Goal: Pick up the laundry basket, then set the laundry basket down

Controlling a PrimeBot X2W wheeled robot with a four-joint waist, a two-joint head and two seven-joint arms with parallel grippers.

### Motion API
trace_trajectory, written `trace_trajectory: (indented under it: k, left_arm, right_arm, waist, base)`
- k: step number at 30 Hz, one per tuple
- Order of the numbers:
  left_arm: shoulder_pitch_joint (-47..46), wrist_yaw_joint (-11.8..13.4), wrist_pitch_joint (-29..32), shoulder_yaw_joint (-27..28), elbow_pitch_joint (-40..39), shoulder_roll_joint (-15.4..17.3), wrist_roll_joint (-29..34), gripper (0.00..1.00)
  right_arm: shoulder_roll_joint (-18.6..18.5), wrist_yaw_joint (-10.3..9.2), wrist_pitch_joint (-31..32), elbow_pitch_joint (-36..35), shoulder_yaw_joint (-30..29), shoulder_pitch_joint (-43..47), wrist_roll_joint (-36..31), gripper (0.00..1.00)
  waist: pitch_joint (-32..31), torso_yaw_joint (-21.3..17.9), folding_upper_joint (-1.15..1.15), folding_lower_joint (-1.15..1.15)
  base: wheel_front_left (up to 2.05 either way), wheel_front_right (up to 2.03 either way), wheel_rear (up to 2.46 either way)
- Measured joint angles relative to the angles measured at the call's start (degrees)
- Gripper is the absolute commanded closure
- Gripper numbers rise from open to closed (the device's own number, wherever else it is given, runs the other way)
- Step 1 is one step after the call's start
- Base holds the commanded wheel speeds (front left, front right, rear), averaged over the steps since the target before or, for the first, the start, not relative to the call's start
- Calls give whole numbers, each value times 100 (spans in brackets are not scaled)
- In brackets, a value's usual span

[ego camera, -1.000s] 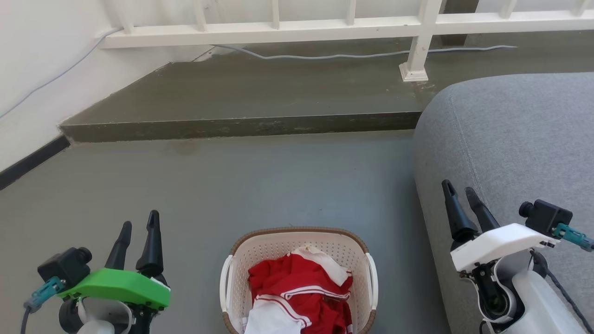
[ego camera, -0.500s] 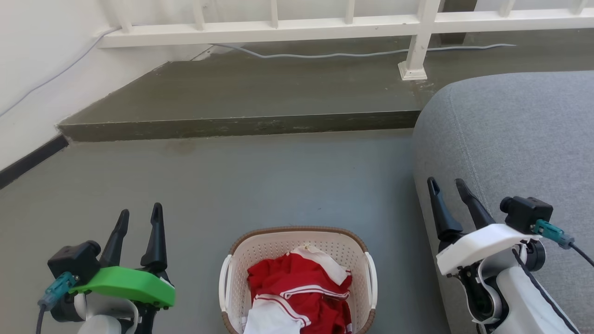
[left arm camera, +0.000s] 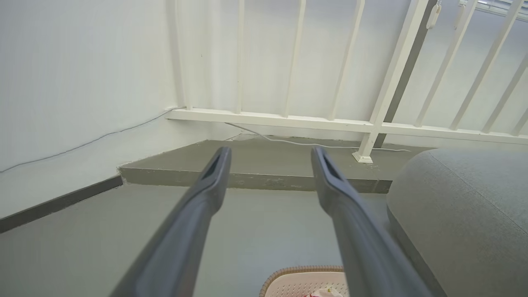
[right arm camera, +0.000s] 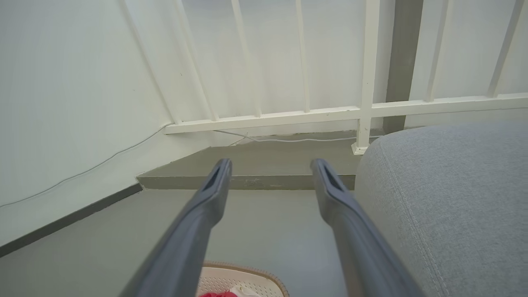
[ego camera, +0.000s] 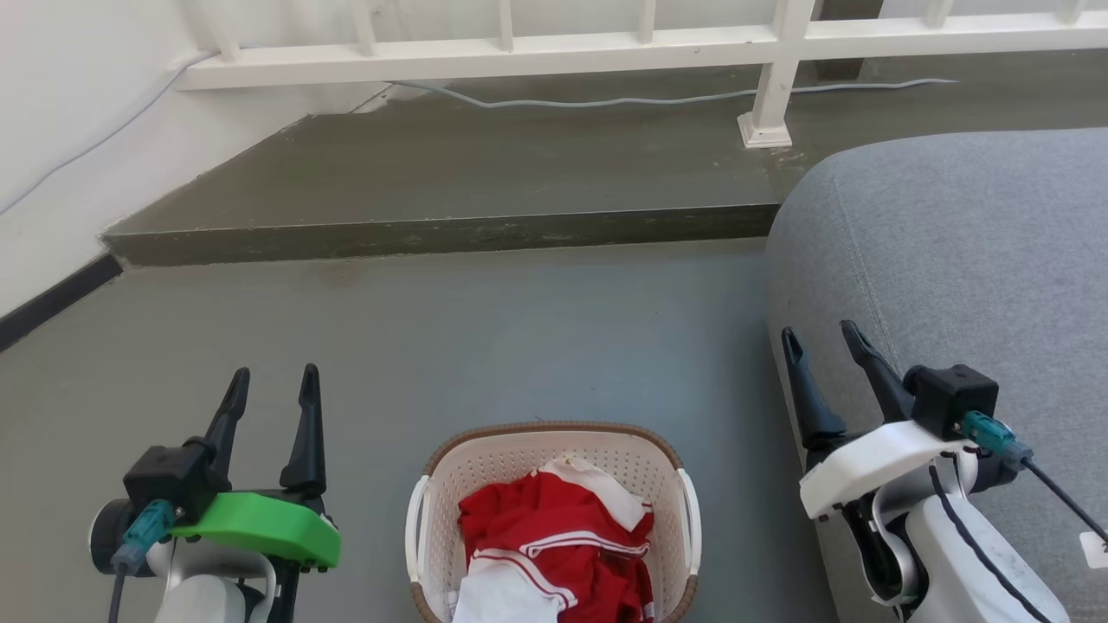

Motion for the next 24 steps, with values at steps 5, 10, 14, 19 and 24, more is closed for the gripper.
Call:
trace_trajectory:
  k: [5, 10, 14, 19, 24]
  left_arm:
    - [-1, -8, -45, -12, 0, -22, 101, 0]
    - [-1, -13, -45, 4, 2, -77, 112, 0]
    - [-2, -57, -45, 46, 7, -93, 220, 0]
    - [-2, -64, -45, 88, 9, -98, 238, 0]
    - [-2, -70, -45, 116, 9, -107, 243, 0]
  right_arm:
    - [0, -21, -55, 9, 18, -9, -191, 0]
    - [14, -21, -55, 26, -13, -9, -192, 0]
    - [25, -21, -55, 41, -41, -9, -199, 0]
    - [59, -19, -55, 65, -66, -9, -208, 0]
    - [110, -19, -55, 104, -111, -8, -242, 0]
  waist:
    - [3, -8, 0, 0]
    - [6, -7, 0, 0]
    - [9, -4, 0, 0]
    - [12, -3, 0, 0]
    - [25, -14, 0, 0]
  base:
    - [0, 0, 0]
    - [0, 0, 0]
    - [0, 0, 0]
    - [0, 0, 0]
    - [0, 0, 0]
